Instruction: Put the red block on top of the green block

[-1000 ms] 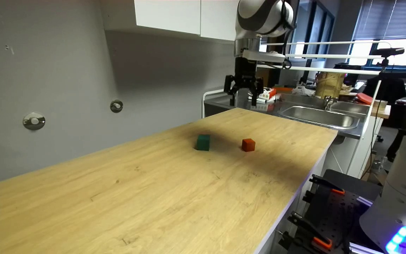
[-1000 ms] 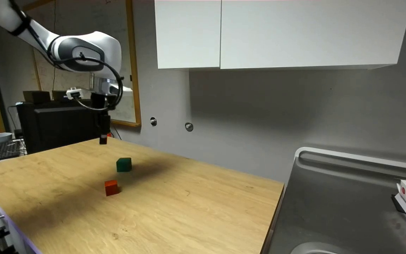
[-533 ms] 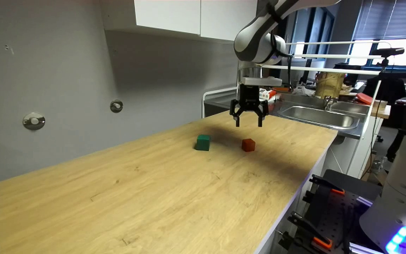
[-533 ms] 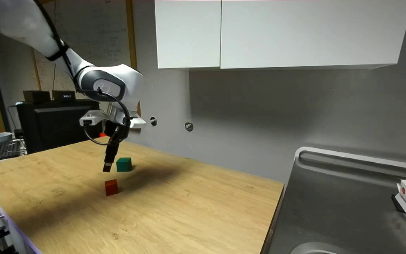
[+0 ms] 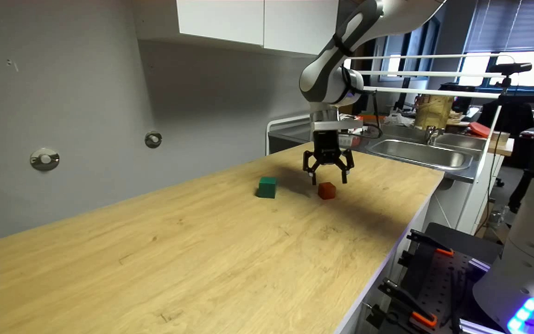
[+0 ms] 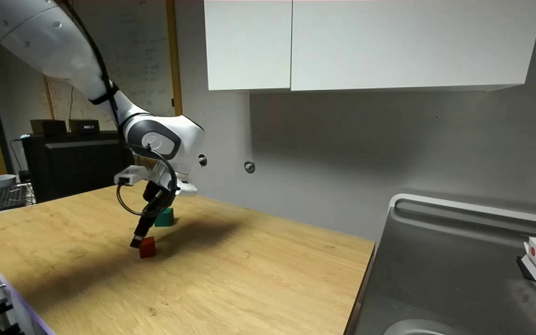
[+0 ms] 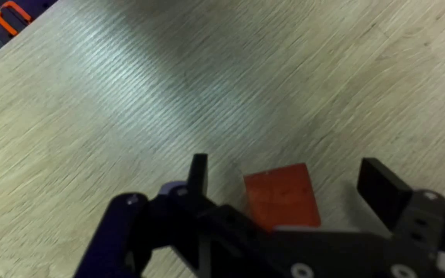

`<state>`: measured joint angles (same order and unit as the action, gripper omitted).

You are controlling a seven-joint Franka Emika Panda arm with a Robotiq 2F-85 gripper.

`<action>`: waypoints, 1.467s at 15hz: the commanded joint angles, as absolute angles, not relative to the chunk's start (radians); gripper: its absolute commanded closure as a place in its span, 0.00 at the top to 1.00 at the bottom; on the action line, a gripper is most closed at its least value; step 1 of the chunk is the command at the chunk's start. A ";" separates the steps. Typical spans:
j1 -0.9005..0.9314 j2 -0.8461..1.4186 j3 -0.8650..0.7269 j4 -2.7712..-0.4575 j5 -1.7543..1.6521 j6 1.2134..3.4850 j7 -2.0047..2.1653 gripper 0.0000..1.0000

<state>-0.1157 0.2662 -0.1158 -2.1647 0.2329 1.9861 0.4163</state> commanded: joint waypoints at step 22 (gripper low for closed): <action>0.027 0.338 -0.090 -1.841 0.095 1.888 0.455 0.18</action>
